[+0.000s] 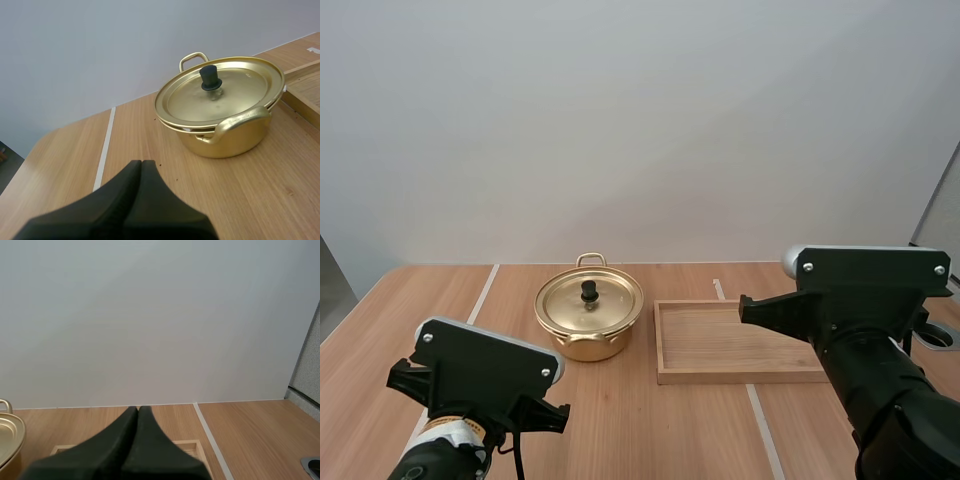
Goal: Open the pot, put the pineapple inside, and close it
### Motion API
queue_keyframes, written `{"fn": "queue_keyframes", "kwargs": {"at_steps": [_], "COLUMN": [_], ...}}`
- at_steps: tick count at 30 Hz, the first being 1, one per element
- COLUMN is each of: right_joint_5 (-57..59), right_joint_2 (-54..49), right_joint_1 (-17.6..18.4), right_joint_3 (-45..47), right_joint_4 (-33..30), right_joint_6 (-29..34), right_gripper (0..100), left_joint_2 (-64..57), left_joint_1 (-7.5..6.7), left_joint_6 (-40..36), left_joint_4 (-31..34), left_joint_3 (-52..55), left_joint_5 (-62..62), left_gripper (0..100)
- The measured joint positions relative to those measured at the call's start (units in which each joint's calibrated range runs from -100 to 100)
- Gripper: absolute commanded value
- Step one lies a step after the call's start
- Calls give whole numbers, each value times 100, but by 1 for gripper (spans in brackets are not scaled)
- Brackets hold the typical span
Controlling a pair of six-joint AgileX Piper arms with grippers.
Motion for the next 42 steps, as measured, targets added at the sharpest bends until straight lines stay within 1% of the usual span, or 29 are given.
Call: {"fn": "queue_keyframes", "kwargs": {"at_steps": [9, 15, 36, 37, 39, 42], "right_joint_5": [0, 0, 0, -38, -83, 3], "right_joint_2": [0, 0, 0, 0, 0, 0], "right_joint_1": [0, 0, 0, 0, 0, 0], "right_joint_3": [0, 0, 48, 119, 271, 462], "right_joint_4": [0, 0, -31, -150, -594, -1750], "right_joint_6": [0, 0, 0, 0, 0, 0], "right_gripper": [0, 0, 0, 0, 0, 0], "left_joint_2": [0, 0, 0, 0, 0, 0], "left_joint_1": [0, 0, 0, 0, 0, 0], "left_joint_6": [-120, -456, -508, -508, -508, -508], "left_joint_4": [-25, 183, 194, 194, 194, 194], "left_joint_3": [0, 0, 0, 0, 0, 0], "left_joint_5": [0, 0, 0, 0, 0, 0], "left_gripper": [0, 0, 0, 0, 0, 0]}}
